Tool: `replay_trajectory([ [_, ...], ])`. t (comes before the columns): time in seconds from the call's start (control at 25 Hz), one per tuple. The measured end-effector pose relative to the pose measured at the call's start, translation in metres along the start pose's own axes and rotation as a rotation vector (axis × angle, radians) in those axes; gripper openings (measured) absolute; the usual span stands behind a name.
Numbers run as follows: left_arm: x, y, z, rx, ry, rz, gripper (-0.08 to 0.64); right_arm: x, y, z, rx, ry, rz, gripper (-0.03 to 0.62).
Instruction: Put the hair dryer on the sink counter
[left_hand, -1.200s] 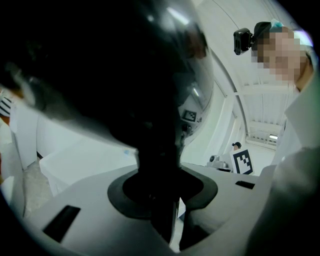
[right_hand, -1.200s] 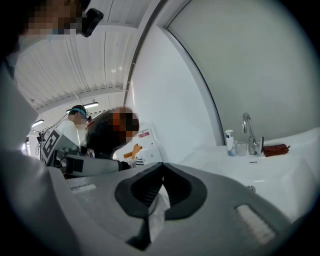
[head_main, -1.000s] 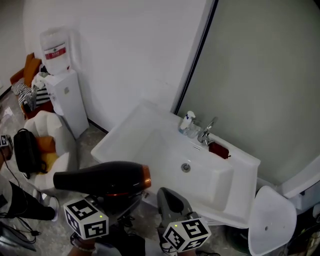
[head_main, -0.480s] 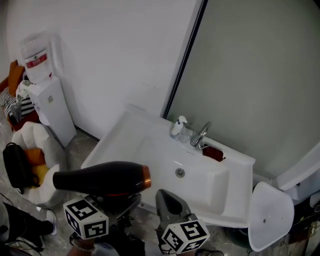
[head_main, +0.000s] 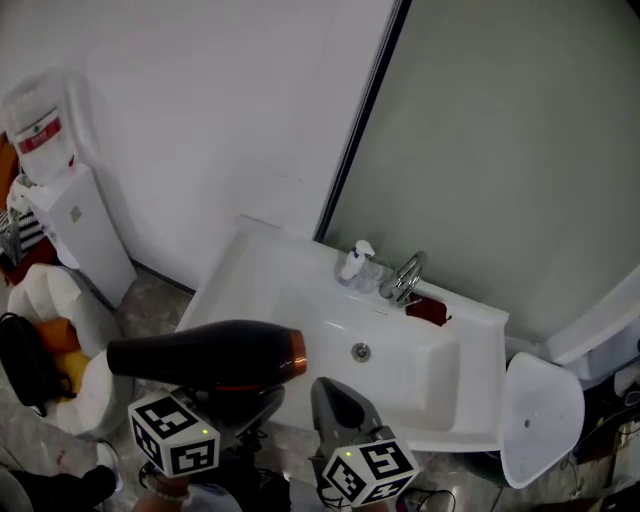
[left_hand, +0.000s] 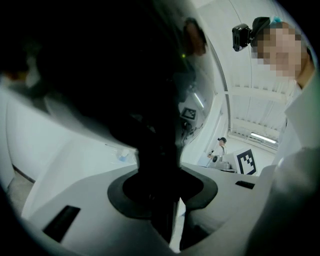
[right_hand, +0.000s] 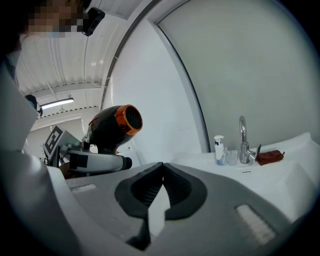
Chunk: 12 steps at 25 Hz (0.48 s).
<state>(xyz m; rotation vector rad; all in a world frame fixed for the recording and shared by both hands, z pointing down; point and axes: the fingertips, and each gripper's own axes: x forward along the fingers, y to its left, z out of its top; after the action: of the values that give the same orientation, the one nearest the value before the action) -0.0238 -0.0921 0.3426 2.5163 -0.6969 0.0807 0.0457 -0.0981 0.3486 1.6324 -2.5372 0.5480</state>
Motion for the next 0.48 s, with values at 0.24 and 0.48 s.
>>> replay_trajectory([
  [0.24, 0.005, 0.030, 0.013, -0.007, 0.048, -0.071, 0.130, 0.037, 0.003, 0.006, 0.011, 0.004, -0.051, -0.002],
  [0.48, 0.008, 0.054, 0.019, -0.015, 0.088, -0.146, 0.130, 0.065, 0.009, 0.006, 0.025, 0.010, -0.110, -0.002],
])
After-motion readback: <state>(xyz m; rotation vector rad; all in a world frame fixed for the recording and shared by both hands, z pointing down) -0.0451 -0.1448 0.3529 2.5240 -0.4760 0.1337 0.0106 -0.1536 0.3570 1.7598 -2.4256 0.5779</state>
